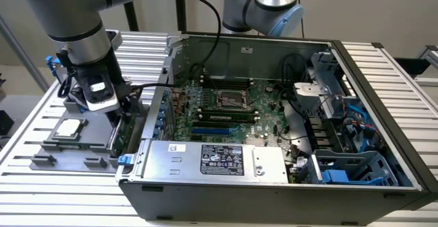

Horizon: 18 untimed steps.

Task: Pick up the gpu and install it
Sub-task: 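Pick up the gpu and move the gpu toward the slot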

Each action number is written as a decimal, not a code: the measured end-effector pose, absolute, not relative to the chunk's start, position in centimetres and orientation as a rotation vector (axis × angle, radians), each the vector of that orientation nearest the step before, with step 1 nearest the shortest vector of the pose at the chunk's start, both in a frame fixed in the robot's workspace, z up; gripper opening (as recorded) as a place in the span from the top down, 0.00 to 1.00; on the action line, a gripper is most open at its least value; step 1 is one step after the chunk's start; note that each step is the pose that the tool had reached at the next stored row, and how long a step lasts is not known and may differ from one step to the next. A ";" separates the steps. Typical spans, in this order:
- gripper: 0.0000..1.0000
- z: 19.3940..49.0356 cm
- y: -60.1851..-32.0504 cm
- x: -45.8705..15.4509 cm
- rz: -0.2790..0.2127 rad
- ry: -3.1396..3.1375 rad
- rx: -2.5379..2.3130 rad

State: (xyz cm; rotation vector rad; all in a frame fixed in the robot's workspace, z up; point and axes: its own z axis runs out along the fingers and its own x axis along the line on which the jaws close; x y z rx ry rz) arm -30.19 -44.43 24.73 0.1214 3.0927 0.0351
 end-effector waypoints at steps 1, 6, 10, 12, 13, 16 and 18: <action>0.00 24.7 -44.4 -30.2 0.035 3.088 0.121; 0.00 24.5 -44.4 -30.4 0.036 3.083 0.128; 0.00 24.4 -44.4 -30.6 0.035 3.082 0.142; 0.00 24.3 -44.4 -30.6 0.035 3.079 0.146; 0.00 24.2 -44.4 -30.6 0.035 3.077 0.146; 0.00 24.1 -44.4 -30.6 0.035 3.070 0.146; 0.00 24.1 -44.4 -30.6 0.036 3.069 0.146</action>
